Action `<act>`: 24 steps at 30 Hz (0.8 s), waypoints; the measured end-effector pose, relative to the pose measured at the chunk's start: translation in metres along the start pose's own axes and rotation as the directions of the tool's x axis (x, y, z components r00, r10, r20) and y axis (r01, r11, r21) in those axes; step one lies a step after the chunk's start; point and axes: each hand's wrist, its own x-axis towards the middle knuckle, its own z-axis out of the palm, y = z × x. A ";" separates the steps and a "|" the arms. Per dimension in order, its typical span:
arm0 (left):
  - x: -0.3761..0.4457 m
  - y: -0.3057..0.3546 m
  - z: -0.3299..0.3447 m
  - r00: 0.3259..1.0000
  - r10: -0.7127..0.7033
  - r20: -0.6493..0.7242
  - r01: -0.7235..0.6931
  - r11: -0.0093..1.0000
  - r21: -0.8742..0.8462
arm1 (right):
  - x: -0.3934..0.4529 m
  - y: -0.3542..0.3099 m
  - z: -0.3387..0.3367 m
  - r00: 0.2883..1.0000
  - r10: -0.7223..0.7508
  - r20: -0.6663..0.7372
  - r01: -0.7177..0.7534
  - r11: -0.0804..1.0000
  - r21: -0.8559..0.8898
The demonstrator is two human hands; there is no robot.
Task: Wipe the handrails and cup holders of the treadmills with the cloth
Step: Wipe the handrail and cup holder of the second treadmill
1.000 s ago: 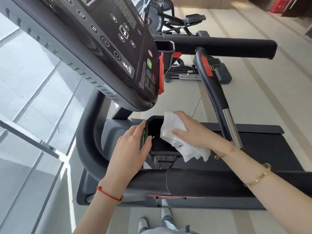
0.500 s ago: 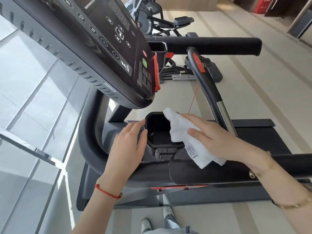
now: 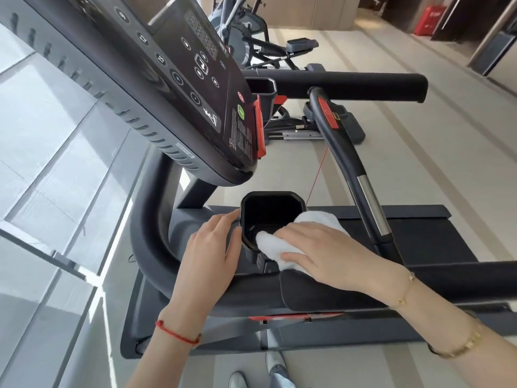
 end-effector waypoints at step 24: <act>0.023 0.006 0.020 0.997 -0.075 0.009 0.074 0.992 0.101 | 0.094 0.044 -0.010 0.997 0.012 -0.075 -0.009 0.999 0.041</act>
